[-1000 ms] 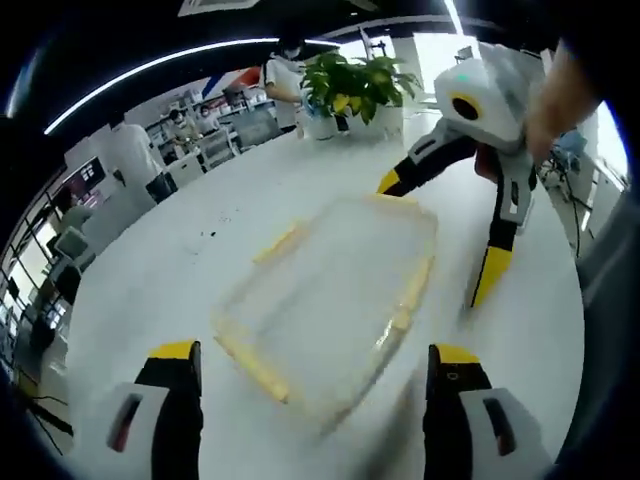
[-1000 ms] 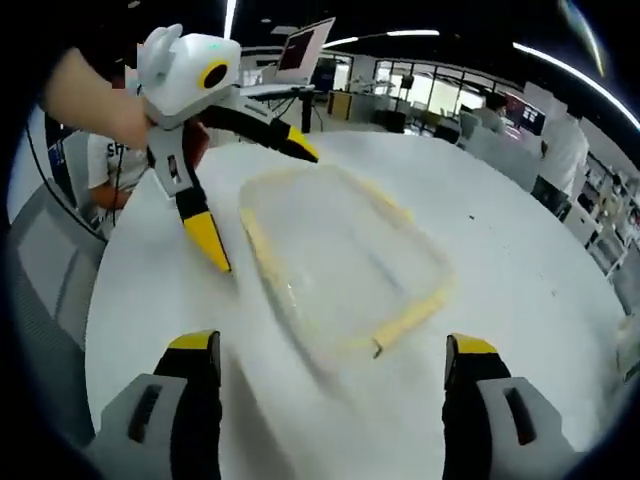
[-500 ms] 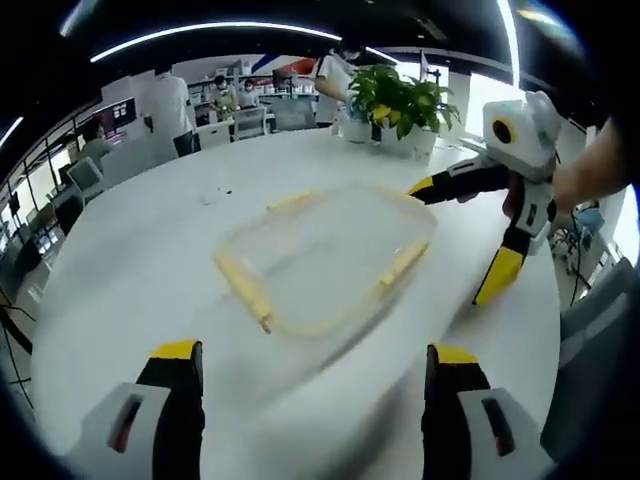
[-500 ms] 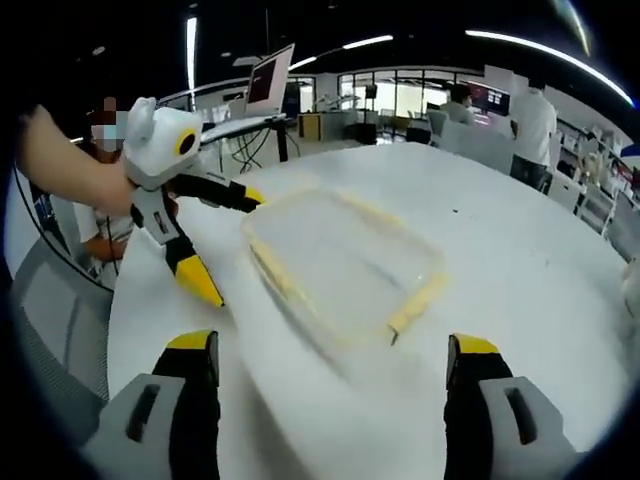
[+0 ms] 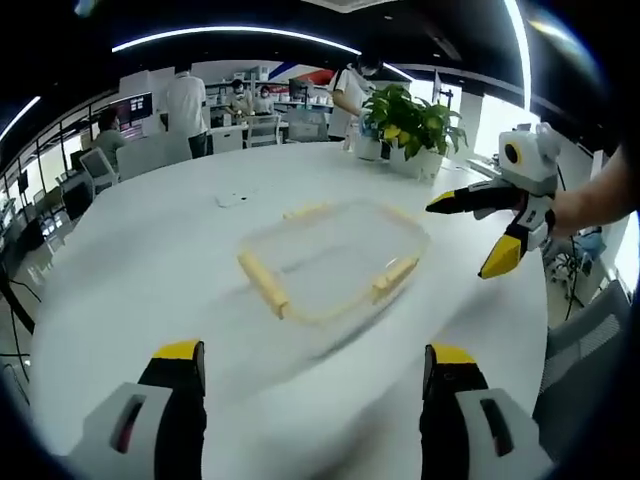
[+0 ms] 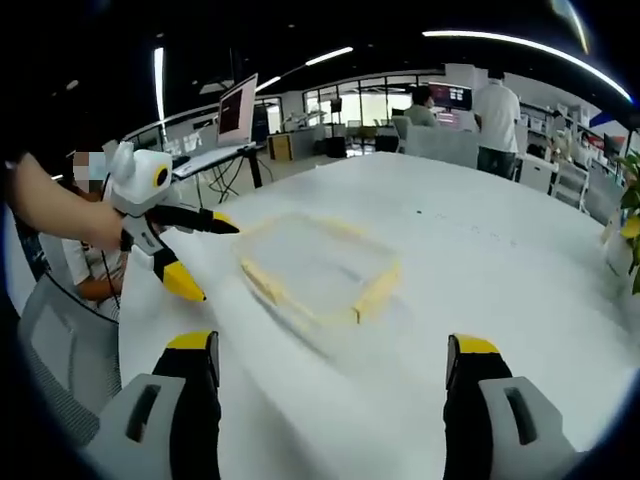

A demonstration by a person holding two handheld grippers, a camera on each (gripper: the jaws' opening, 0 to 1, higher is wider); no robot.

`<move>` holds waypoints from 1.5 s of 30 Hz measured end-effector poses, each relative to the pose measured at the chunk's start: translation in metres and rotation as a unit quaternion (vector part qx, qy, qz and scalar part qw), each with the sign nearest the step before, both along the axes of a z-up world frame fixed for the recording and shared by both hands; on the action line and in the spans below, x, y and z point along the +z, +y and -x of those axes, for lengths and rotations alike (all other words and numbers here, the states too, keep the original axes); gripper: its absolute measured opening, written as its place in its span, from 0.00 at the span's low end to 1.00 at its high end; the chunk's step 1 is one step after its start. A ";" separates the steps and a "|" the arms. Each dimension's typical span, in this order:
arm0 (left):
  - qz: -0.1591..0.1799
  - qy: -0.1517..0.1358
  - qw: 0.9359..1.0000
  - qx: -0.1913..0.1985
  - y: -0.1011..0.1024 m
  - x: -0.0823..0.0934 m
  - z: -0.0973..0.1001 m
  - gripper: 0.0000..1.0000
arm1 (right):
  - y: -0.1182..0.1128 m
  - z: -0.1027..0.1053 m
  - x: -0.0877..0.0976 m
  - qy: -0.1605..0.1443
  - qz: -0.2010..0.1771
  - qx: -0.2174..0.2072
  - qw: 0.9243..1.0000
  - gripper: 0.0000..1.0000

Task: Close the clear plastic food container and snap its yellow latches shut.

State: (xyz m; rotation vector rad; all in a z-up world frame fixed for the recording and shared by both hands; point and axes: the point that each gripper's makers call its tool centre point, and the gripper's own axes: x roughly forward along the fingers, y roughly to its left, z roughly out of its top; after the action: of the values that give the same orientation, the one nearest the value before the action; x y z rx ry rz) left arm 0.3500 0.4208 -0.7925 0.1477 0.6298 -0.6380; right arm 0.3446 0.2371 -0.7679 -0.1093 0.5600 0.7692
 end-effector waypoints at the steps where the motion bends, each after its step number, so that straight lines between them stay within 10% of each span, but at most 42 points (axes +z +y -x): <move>1: 0.002 0.002 1.000 0.005 0.002 0.000 0.002 0.87 | -0.002 0.001 0.001 0.002 -0.006 -0.006 1.000 0.92; 40: 0.116 0.024 0.987 0.111 0.056 0.048 0.097 0.83 | -0.053 0.087 0.062 0.000 -0.089 -0.121 0.989 0.87; 45: 0.122 0.029 0.983 0.132 0.065 0.046 0.116 0.82 | -0.057 0.106 0.070 0.004 -0.134 -0.172 0.976 0.89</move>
State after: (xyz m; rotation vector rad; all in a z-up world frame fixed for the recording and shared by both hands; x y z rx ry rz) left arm 0.2342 0.4860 -0.7463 -0.1821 0.6099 -0.4588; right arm 0.2388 0.1798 -0.6974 0.2361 0.4617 0.5010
